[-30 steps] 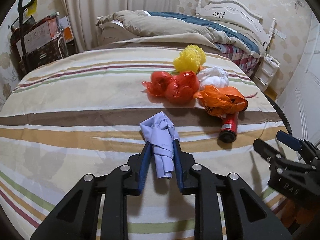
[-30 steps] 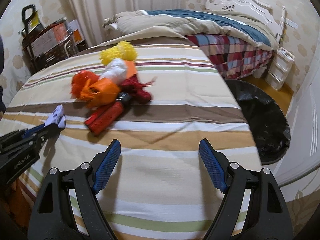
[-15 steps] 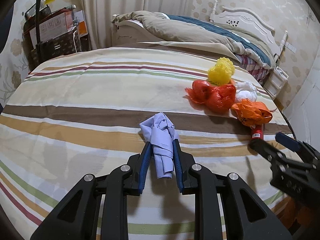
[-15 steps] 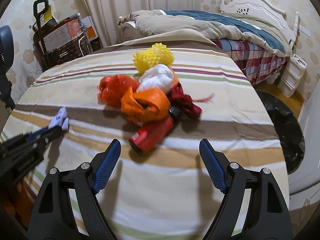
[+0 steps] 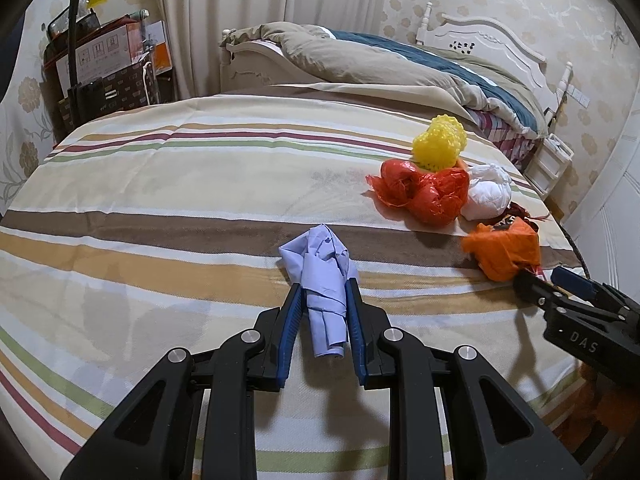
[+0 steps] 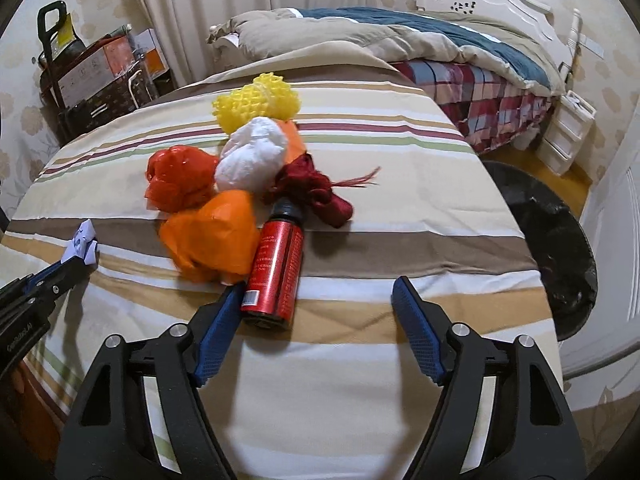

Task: Collect trash
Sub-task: 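Grasp the lavender cloth with the left tool while the right tool grasps the red spray can, then carry the cloth and can over the black bin and open both tools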

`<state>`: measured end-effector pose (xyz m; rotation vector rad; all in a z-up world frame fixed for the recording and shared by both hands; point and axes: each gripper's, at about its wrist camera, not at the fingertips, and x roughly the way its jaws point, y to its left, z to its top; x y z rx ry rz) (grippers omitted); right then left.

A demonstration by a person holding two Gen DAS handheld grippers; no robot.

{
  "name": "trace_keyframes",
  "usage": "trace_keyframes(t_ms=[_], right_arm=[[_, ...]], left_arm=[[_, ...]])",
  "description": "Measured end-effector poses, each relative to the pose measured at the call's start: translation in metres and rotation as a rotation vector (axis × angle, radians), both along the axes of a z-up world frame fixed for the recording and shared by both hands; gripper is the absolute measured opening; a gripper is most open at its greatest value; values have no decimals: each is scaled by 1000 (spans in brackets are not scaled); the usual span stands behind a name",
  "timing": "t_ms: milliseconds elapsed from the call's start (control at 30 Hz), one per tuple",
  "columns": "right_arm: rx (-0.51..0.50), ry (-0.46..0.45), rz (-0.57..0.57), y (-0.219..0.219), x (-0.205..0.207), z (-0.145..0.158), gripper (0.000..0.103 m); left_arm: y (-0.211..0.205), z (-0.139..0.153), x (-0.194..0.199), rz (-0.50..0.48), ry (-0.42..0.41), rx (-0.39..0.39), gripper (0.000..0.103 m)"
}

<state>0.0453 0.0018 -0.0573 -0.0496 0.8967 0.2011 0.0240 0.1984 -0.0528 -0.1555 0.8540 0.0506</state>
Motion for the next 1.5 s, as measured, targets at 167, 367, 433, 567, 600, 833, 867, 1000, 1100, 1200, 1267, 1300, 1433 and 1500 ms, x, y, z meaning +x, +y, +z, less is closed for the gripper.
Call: trace_keyframes(t_ms=[167, 367, 433, 567, 600, 833, 867, 1000, 1100, 1200, 1267, 1300, 1433, 1500], right_arm=[[2, -12, 18, 5, 6, 2, 63], [3, -11, 53, 14, 12, 2, 33], [2, -13, 61, 13, 10, 3, 27], [13, -13, 71, 9, 3, 3, 24], [14, -14, 72, 9, 1, 3, 24], [42, -19, 71, -4, -15, 4, 23], [45, -19, 67, -7, -16, 5, 23], [50, -28, 45, -17, -21, 6, 23], [44, -44, 27, -25, -24, 7, 23], [53, -52, 14, -33, -27, 9, 23], [58, -60, 6, -38, -28, 10, 23], [58, -63, 3, -40, -28, 11, 23], [70, -75, -10, -50, -30, 14, 23], [78, -86, -21, -56, -31, 17, 23]], left_arm=[[-1, 0, 0, 1, 1, 7, 25], [-2, 0, 1, 3, 2, 20, 25], [-3, 0, 1, 2, 1, 21, 25], [-3, 0, 1, -1, 1, 21, 25], [-3, 0, 1, -3, 0, 20, 25], [-8, 3, -2, -18, -12, 20, 25], [-9, 3, -3, -23, -13, 20, 25], [-18, 5, -6, -43, -20, 18, 25], [-26, 7, -10, -62, -37, 15, 25], [-37, 9, -13, -79, -49, 13, 25], [-45, 10, -14, -96, -52, 17, 25], [-48, 11, -15, -101, -54, 17, 25], [-65, 18, -14, -136, -63, 5, 25], [-74, 23, -14, -154, -76, 6, 25]])
